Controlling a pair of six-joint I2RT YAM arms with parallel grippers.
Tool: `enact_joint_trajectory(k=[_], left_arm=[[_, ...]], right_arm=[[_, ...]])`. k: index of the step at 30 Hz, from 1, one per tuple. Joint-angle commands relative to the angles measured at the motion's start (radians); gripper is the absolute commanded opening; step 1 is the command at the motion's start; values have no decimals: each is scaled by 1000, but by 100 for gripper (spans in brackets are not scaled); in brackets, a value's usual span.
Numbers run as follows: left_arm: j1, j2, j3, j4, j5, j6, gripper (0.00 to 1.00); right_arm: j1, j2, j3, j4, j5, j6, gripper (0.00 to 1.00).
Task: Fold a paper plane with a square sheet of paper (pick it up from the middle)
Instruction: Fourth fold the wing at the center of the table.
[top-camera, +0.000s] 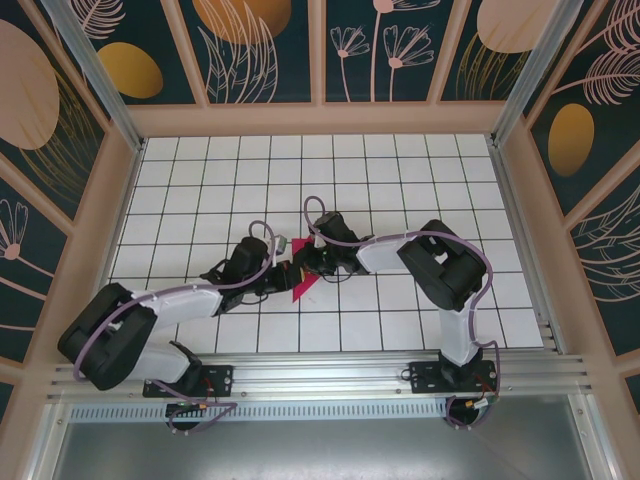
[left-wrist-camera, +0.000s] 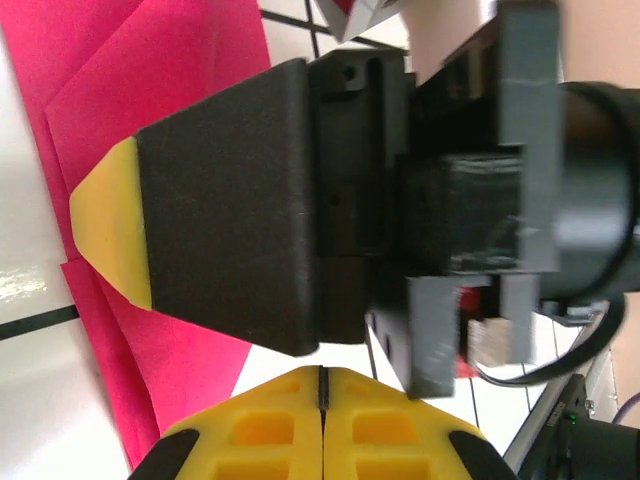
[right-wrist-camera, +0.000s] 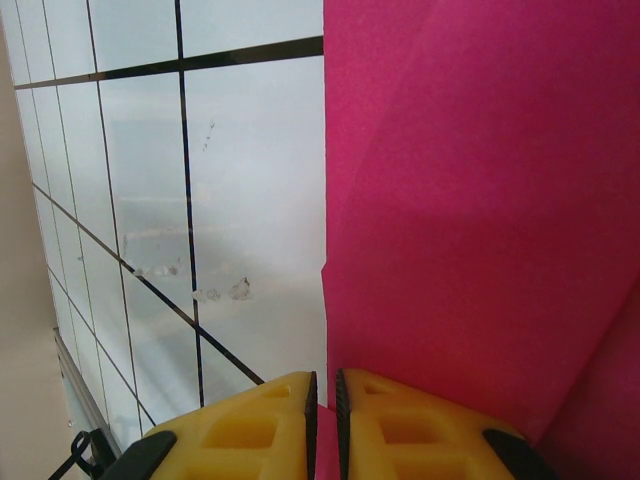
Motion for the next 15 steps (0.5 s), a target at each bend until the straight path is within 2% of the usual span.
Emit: enact_joint_trajectory(k=[1, 6, 15], left_arm=[[-2, 48, 8, 85, 10, -14, 8], [-1, 76, -6, 87, 15, 5, 8], [-2, 125, -45, 55, -44, 35, 6]], right_arm=[[2, 55, -3, -48, 71, 1, 18], [1, 57, 5, -46, 67, 4, 18], [1, 55, 12, -53, 70, 1, 19]])
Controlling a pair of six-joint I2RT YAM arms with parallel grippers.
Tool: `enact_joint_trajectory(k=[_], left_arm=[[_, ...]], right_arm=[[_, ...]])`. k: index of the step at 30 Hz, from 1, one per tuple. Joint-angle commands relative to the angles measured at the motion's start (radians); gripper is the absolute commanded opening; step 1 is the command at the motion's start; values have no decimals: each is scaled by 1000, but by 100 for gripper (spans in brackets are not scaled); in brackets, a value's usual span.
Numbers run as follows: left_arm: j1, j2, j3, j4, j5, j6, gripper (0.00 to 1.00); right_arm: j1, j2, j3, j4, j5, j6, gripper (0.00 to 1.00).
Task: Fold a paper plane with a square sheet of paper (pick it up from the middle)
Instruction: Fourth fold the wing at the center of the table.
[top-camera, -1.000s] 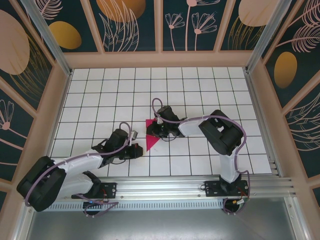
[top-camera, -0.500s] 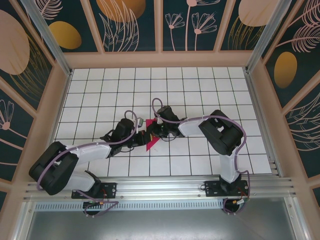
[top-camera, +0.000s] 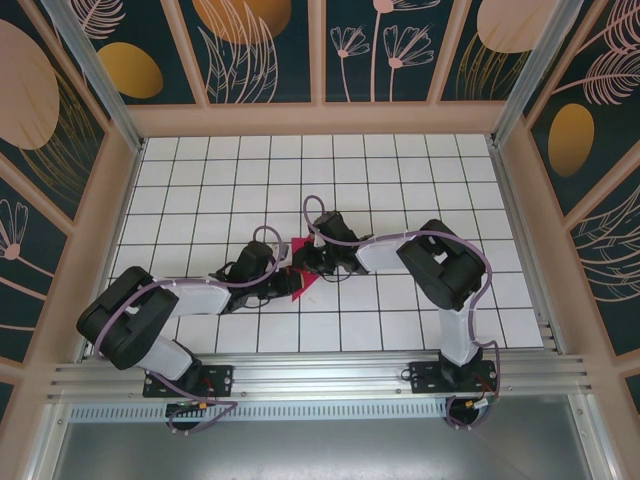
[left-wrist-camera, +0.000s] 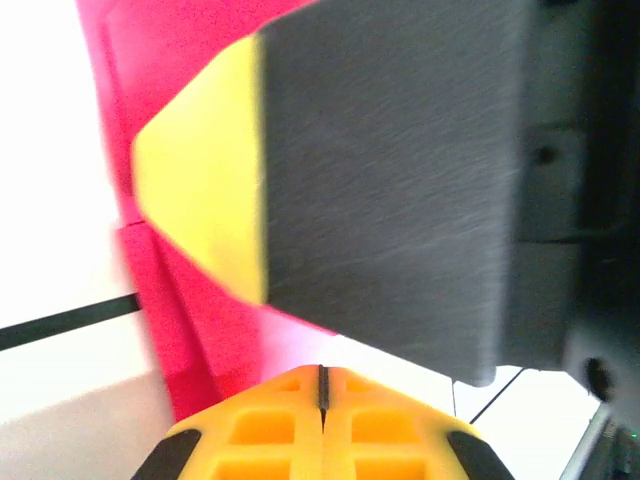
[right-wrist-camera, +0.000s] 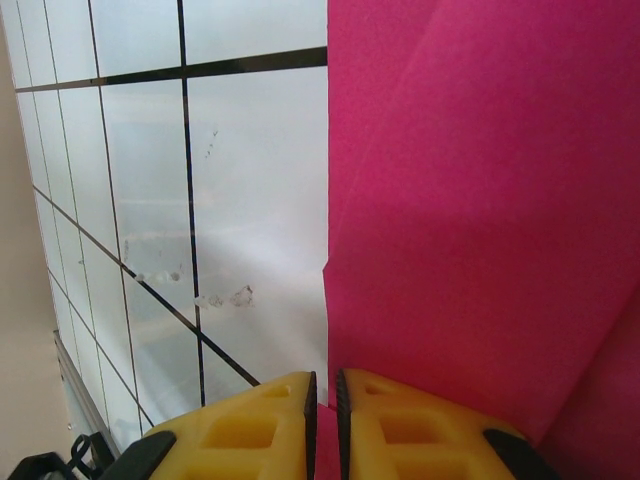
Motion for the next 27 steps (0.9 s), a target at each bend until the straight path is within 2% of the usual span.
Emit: enact_joint_trajectory(k=[1, 8, 15, 18, 22, 27], left_arm=[[-2, 14, -29, 3, -34, 30, 5], [-2, 14, -67, -34, -75, 37, 0], [-2, 15, -110, -55, -103, 7, 0], [-2, 22, -120, -50, -101, -6, 0], [-2, 32, -121, -32, -86, -20, 0], [-2, 30, -112, -41, -86, -22, 0]], right_arm=[[0, 49, 4, -53, 67, 1, 19], [-5, -1, 10, -39, 52, -14, 22], [-51, -178, 3, -79, 129, -74, 25], [-55, -212, -42, -45, 87, -95, 20], [-11, -181, -57, -37, 31, -111, 7], [34, -125, -54, -29, -7, -105, 0]])
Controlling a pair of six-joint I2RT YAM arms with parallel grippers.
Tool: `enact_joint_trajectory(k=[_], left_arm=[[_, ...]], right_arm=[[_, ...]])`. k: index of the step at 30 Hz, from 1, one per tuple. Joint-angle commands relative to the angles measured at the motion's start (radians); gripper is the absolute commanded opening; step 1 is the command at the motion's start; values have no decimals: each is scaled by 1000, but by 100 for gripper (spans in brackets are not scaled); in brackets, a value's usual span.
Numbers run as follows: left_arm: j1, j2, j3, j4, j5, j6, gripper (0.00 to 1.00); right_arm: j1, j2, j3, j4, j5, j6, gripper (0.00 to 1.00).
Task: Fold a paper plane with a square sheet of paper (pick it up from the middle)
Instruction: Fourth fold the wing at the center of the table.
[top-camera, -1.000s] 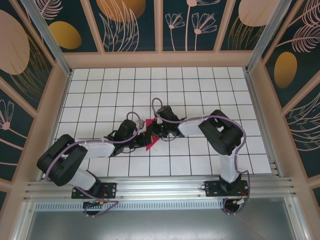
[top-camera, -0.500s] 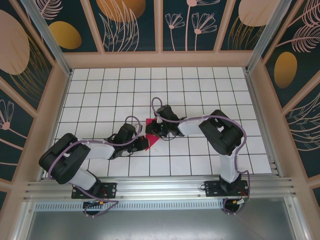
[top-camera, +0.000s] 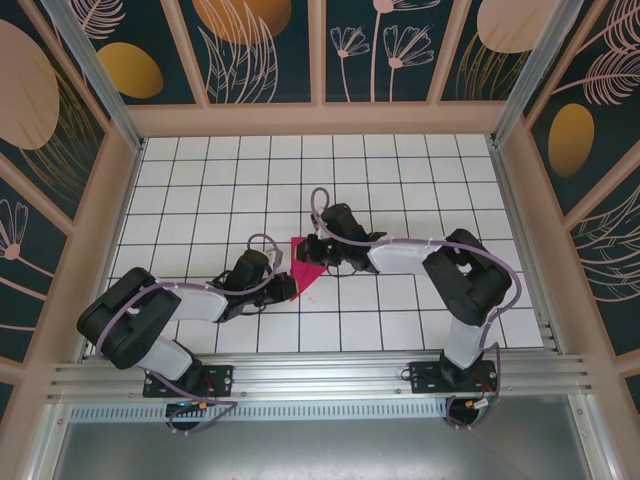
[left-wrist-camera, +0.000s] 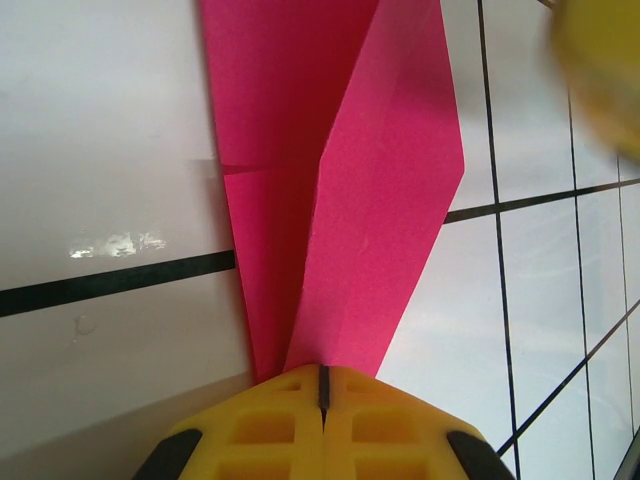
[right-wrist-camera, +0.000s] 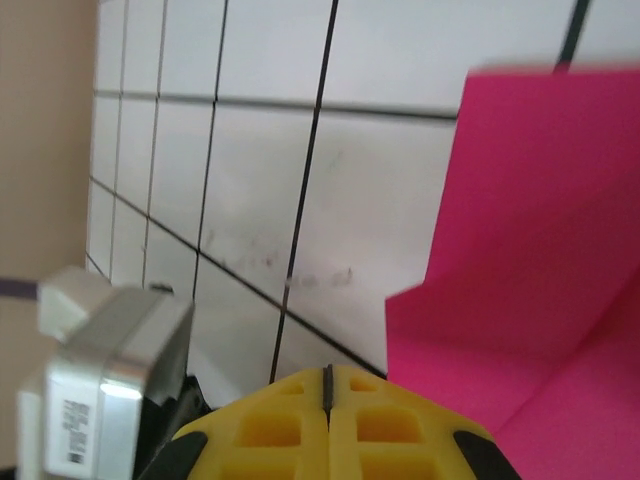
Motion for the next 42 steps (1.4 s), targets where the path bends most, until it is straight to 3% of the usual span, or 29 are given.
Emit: enact_joint_trajectory(k=[1, 15, 26, 42], left_arm=[[-1, 28, -31, -126, -37, -10, 0], [-2, 25, -19, -145, -39, -8, 0], [-2, 23, -45, -153, -36, 5, 0], [-2, 60, -81, -167, -44, 22, 0]], right_arm=[[25, 43, -22, 18, -40, -11, 0], [42, 78, -88, 118, -108, 23, 0], [24, 140, -21, 14, 56, 33, 2], [-36, 194, 85, -19, 43, 28, 9]])
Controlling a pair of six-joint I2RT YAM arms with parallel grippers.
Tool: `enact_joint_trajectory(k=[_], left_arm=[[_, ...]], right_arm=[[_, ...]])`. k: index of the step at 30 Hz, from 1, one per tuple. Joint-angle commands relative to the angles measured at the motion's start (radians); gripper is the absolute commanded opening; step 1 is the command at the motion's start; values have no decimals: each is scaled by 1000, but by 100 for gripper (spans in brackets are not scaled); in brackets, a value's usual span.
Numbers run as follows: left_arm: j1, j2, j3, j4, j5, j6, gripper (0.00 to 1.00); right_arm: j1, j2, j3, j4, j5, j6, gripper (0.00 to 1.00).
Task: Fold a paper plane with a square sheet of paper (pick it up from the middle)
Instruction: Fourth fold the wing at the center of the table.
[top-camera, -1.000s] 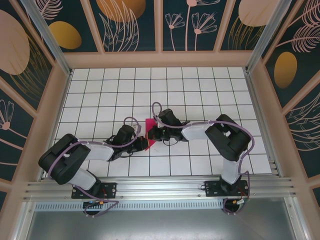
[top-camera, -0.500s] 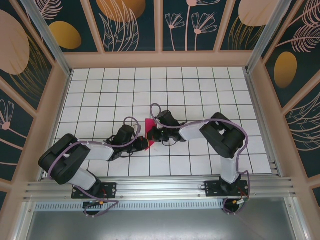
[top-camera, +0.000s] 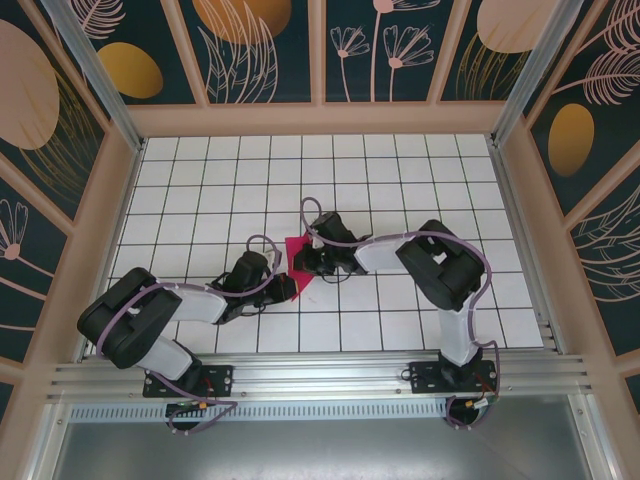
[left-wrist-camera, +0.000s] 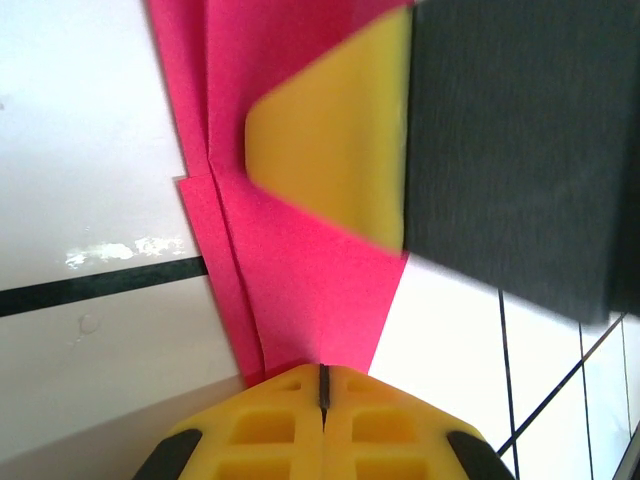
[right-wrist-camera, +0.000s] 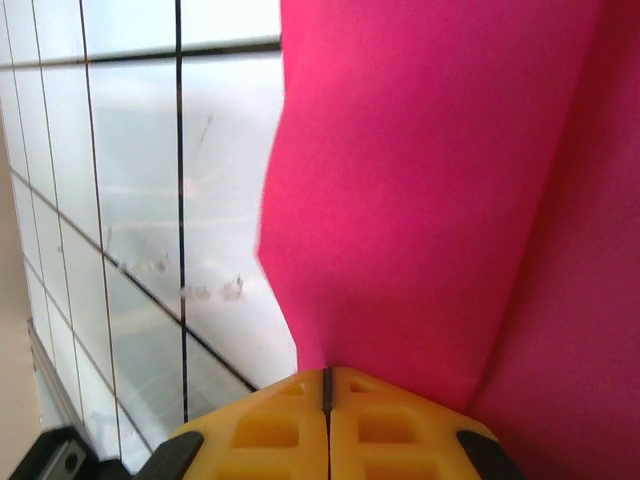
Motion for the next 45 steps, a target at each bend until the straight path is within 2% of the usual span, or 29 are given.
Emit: enact_joint_trajectory(k=[1, 34, 37, 42, 45], left_arm=[[-2, 56, -61, -208, -40, 25, 0], [-2, 78, -54, -208, -18, 34, 0], [-2, 8, -51, -226, -10, 31, 0], [-1, -214, -29, -299, -32, 13, 0], [-2, -324, -4, -320, -39, -5, 0]], right_arm=[[-28, 31, 37, -31, 56, -12, 9], [-207, 243, 323, -128, -56, -97, 12], [-198, 219, 284, -128, -38, -83, 12], [-171, 131, 138, -25, -20, 6, 12], [-130, 73, 74, 1, 35, 57, 12]])
